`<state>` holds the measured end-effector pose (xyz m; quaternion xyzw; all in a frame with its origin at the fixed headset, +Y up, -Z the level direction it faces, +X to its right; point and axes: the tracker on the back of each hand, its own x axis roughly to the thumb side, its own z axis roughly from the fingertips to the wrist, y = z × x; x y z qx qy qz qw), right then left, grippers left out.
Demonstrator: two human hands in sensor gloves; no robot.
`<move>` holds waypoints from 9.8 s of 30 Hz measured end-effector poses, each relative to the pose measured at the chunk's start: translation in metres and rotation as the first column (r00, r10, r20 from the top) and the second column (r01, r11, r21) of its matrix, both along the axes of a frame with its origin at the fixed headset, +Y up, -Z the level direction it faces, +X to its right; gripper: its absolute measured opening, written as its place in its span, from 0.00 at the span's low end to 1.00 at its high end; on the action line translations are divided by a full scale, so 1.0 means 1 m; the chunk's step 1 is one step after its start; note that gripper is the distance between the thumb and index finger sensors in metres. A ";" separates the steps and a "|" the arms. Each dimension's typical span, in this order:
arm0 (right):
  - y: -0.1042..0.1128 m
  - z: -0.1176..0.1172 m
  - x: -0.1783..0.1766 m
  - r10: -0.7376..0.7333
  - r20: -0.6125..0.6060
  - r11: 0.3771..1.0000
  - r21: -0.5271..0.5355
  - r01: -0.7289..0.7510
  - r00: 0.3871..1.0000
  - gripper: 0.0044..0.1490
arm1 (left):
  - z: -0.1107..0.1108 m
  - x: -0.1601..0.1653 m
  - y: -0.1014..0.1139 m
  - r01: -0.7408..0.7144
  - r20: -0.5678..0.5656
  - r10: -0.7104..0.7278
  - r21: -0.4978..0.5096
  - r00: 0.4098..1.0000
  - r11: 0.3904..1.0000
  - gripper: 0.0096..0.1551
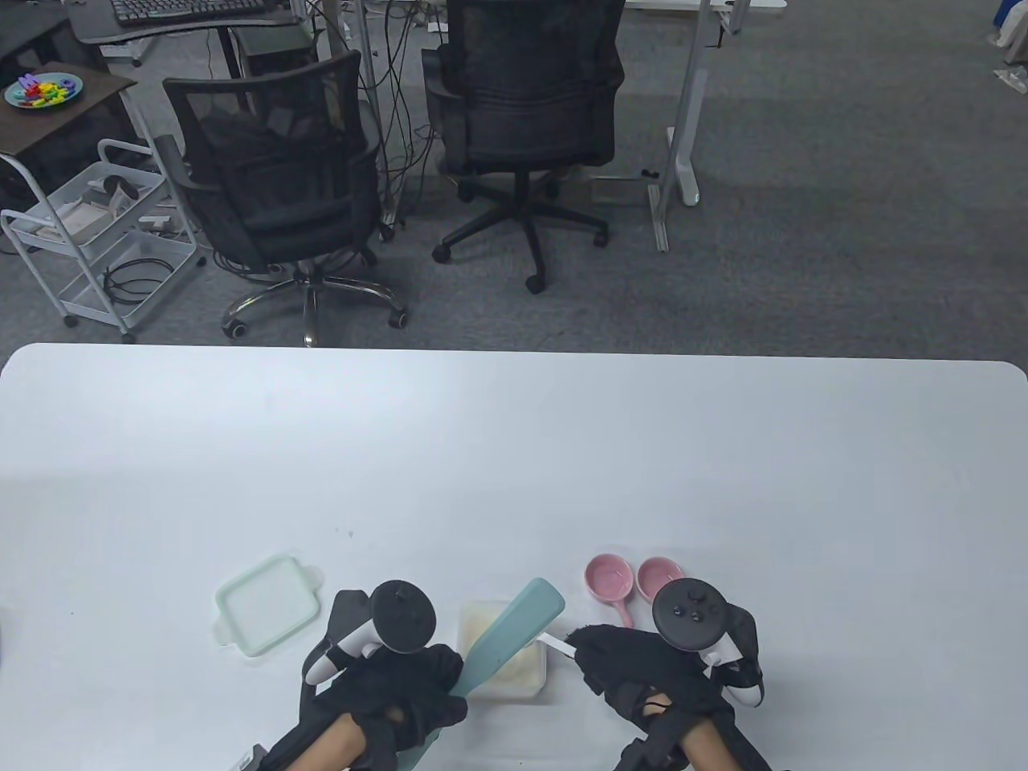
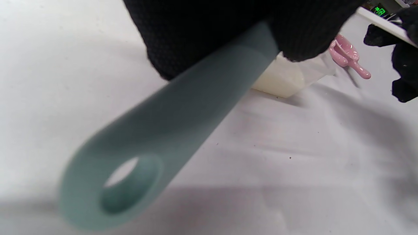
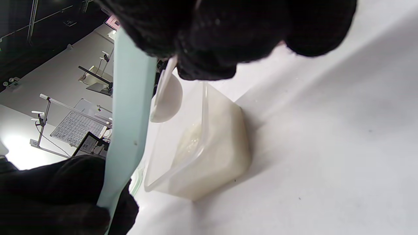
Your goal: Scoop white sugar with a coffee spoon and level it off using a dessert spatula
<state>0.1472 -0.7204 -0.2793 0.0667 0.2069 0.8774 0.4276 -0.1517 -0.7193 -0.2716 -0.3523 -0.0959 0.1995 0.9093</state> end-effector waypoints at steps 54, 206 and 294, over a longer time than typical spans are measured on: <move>0.008 0.002 0.017 -0.122 -0.040 0.991 -0.054 0.120 0.992 0.28 | -0.002 -0.009 0.008 0.279 -0.081 -0.268 0.200 0.960 0.939 0.31; 0.023 0.004 0.008 0.296 -0.103 0.908 0.339 -0.247 0.949 0.30 | -0.021 0.029 -0.037 0.023 0.095 -0.071 0.434 0.993 0.901 0.64; -0.001 -0.010 0.022 -0.099 -0.100 0.991 0.082 0.108 0.990 0.32 | -0.043 -0.072 -0.016 0.550 -0.447 -0.450 0.122 0.774 0.826 0.29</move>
